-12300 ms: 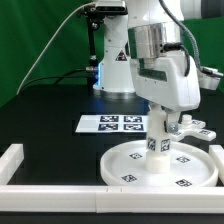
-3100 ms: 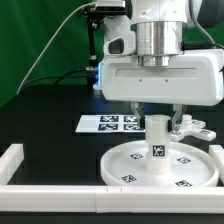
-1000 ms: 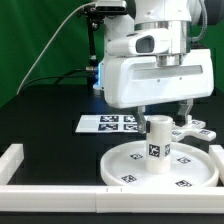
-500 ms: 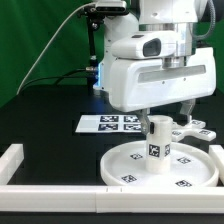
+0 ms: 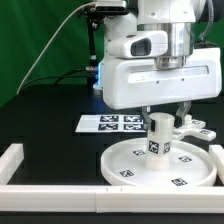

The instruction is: Assemble round table

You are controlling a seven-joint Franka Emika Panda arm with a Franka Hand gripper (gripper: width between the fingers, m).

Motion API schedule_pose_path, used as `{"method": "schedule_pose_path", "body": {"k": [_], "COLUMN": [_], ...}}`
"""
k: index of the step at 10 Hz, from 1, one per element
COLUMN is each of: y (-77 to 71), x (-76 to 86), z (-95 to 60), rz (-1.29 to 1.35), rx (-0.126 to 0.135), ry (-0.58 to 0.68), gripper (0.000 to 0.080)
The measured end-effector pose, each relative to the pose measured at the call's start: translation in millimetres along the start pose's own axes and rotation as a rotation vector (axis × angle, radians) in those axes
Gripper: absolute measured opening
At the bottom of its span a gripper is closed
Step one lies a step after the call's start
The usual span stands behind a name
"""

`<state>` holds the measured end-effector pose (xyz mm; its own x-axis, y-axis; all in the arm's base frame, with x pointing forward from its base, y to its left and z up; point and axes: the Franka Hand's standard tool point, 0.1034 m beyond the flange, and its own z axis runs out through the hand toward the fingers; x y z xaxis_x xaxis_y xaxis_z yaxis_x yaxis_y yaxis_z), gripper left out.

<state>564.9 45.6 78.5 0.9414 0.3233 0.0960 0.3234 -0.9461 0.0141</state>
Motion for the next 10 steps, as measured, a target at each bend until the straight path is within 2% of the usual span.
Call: {"method": "schedule_pose_path", "body": {"k": [1,3,4,6,8,10], "y": [0.9,3.9,5.7,11.1,12.3,15.3], "x": [2.2,1.3,0.6,-1.7,-2.2,-3.0], "z": [-0.1,0.0,0.1,0.1,0.1,0.2], "rz": [0.056,0.288,0.412,0.738,1.010,1.155], "rx": [-0.014,-0.022,-0.017,0.011,0.016,0.031], "ry": [0.035,0.067,0.073,0.063,0.048,0.029], "gripper": [0.0401,0.0401,0.0403,0.0403,0.0403,0.0403]}}
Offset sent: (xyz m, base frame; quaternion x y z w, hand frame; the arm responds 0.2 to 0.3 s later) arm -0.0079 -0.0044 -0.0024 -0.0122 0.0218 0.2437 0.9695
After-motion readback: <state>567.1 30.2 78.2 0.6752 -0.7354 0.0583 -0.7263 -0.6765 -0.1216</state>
